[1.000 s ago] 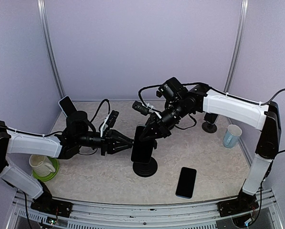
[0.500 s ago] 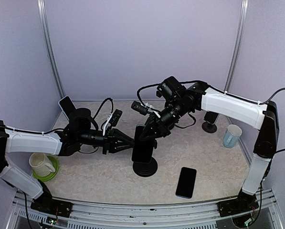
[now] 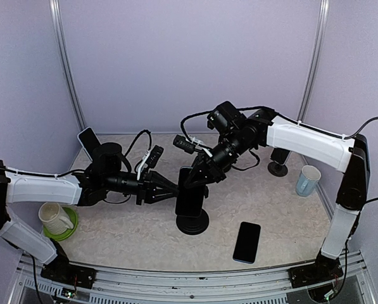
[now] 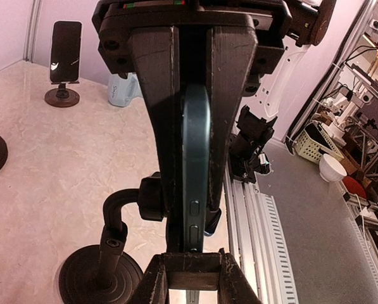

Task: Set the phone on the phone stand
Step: Install the phone on the phone stand, then place the phone stand with the phone at the corner of the board.

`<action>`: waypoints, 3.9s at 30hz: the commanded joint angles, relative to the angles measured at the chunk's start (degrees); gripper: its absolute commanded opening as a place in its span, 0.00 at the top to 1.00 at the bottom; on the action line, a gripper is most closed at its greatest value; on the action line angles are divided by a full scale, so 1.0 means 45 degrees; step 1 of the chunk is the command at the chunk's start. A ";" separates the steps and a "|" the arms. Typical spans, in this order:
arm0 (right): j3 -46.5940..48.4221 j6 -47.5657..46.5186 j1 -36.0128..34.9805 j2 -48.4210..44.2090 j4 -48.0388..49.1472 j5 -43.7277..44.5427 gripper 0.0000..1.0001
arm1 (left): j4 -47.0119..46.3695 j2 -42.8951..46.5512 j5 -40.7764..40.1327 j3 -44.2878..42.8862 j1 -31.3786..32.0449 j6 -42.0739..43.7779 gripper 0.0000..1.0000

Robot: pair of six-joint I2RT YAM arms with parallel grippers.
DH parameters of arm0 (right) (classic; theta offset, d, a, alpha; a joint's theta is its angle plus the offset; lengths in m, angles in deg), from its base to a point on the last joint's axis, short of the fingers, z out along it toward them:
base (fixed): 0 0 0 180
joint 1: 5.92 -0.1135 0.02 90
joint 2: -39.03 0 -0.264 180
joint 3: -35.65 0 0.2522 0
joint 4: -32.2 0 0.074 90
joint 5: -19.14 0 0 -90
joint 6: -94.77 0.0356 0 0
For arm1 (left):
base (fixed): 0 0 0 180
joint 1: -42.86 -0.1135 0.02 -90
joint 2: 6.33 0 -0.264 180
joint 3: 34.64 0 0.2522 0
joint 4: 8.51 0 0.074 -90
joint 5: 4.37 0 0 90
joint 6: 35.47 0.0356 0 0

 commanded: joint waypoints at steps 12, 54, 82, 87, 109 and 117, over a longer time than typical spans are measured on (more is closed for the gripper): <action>-0.0139 0.0025 -0.0463 0.1580 -0.2893 0.3201 1.00 | 0.0011 0.0364 -0.1099 -0.0718 0.0051 -0.0092 0.98; 0.0304 0.0592 -0.0794 0.1591 -0.3007 0.4922 0.73 | -0.0003 0.0949 -0.1682 -0.0582 0.0305 -0.0042 0.98; 0.1342 0.2515 0.0068 -0.0614 -0.0994 0.7788 0.00 | -0.0260 0.1020 -0.1647 -0.0310 0.0398 -0.0114 0.99; 0.0531 0.2783 0.0549 -0.1675 0.0162 0.6310 0.00 | -0.0246 0.1132 -0.1848 -0.0232 0.0438 -0.0171 0.98; -0.3935 0.3043 0.0663 -0.3710 0.3847 0.2583 0.00 | -0.1344 0.1228 -0.3134 0.0566 0.0093 -0.1945 0.98; -0.4658 0.3122 0.0762 -0.4470 0.4224 0.2574 0.00 | -0.1363 0.0852 -0.2826 -0.0204 -0.0512 -0.2109 0.99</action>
